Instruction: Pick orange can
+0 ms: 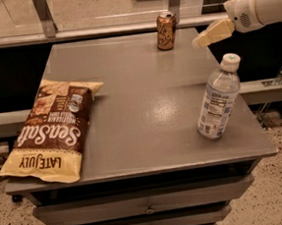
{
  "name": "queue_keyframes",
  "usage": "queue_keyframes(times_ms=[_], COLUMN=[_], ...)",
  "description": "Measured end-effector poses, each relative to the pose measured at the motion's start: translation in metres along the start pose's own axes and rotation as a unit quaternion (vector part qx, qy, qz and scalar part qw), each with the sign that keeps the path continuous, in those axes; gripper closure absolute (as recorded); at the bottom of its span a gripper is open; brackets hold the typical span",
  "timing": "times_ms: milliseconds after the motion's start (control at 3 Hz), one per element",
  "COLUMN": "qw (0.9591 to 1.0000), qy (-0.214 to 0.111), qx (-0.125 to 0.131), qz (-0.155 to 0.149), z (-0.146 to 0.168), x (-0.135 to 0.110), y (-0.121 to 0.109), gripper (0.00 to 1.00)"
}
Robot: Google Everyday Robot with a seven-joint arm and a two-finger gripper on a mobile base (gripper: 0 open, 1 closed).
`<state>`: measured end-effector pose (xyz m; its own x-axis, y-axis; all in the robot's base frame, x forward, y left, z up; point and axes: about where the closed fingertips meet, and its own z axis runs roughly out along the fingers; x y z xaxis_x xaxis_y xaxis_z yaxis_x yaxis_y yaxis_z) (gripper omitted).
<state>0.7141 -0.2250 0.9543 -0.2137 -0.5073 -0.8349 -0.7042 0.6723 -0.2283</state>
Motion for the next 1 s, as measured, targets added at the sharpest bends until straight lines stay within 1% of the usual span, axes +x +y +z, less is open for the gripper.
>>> queue_keyframes(times_ms=[333, 667, 1000], qw=[0.9999, 0.9999, 0.9984], qy=[-0.008, -0.008, -0.049], qx=[-0.01, -0.01, -0.012], qz=[0.007, 0.007, 0.025], z=[0.006, 0.006, 0.02], x=[-0.003, -0.003, -0.007], y=[0.006, 0.006, 0.0], gripper=[0.0, 0.0, 0.0])
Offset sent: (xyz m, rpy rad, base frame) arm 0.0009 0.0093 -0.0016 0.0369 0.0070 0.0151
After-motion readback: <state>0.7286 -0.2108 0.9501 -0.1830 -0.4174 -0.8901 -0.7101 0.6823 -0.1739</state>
